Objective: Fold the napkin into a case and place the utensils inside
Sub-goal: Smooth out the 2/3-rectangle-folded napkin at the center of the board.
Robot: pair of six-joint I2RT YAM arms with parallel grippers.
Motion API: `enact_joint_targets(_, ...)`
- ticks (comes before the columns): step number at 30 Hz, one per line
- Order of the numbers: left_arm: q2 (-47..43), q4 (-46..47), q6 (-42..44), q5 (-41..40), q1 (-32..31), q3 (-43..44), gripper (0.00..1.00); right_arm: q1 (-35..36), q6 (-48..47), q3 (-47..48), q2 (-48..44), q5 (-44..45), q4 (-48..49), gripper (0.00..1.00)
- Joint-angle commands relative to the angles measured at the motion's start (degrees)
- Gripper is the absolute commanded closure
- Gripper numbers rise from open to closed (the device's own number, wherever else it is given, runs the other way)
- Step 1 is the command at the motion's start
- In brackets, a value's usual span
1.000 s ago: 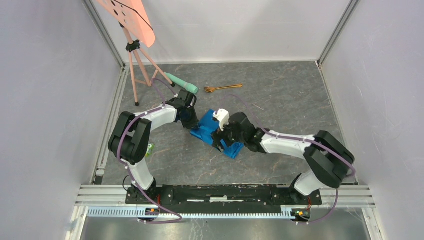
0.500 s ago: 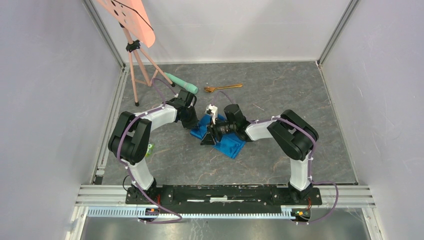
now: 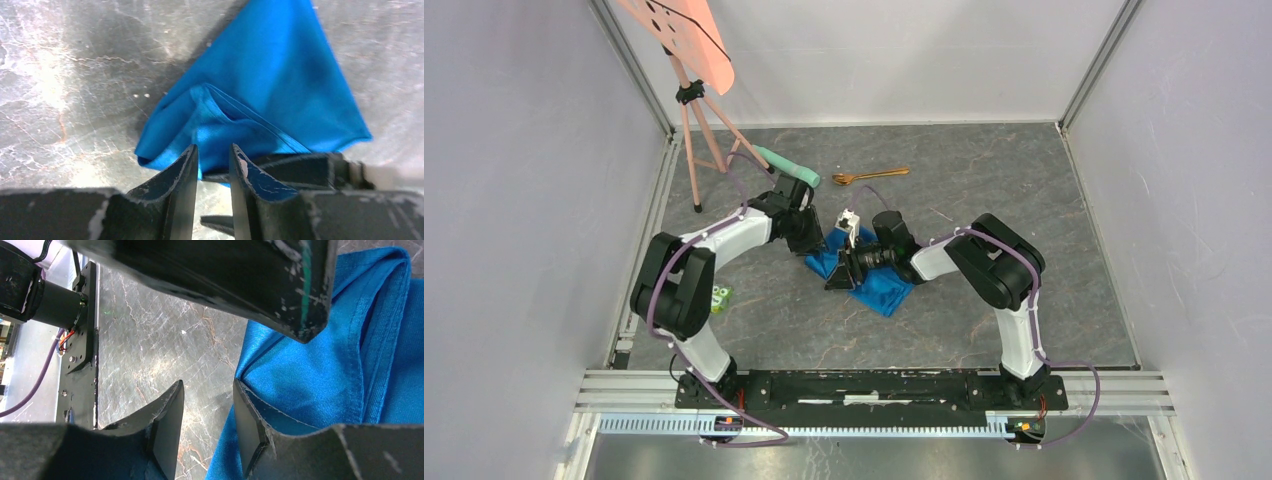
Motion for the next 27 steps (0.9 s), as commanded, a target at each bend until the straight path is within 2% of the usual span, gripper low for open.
enact_joint_targets(1, -5.75, 1.28, -0.73, 5.7, 0.81, -0.6, 0.63, -0.43, 0.55, -0.45, 1.16, 1.57, 1.38, 0.53)
enact_joint_targets(4, -6.47, 4.89, -3.38, 7.14, 1.01, -3.51, 0.67, -0.43, 0.76, -0.43, 0.77, 1.4, 1.21, 0.53)
enact_joint_targets(10, -1.97, 8.51, -5.58, 7.26, 2.42, -6.21, 0.86, -0.4, 1.1, -0.5, -0.46, 1.58, 0.86, 0.53)
enact_joint_targets(13, 1.65, 8.89, -5.51, 6.67, 3.07, -6.46, 0.91, -0.4, 1.54, -0.25, -0.84, 1.06, 0.88, 0.53)
enact_joint_targets(18, 5.52, 7.88, -4.1, 4.02, 3.47, -6.78, 0.95, -0.33, 2.32, -0.23, -1.47, -2.57, 0.57, 0.51)
enact_joint_targets(22, 6.74, 5.84, -2.74, 2.84, 3.91, -6.91, 0.96, -0.42, 0.89, -0.84, -2.41, -5.4, -3.65, 0.51)
enact_joint_targets(27, 7.66, 4.85, -1.61, 2.48, 4.11, -6.45, 0.96, -0.8, 1.34, -4.58, -3.46, -7.33, -1.64, 0.51)
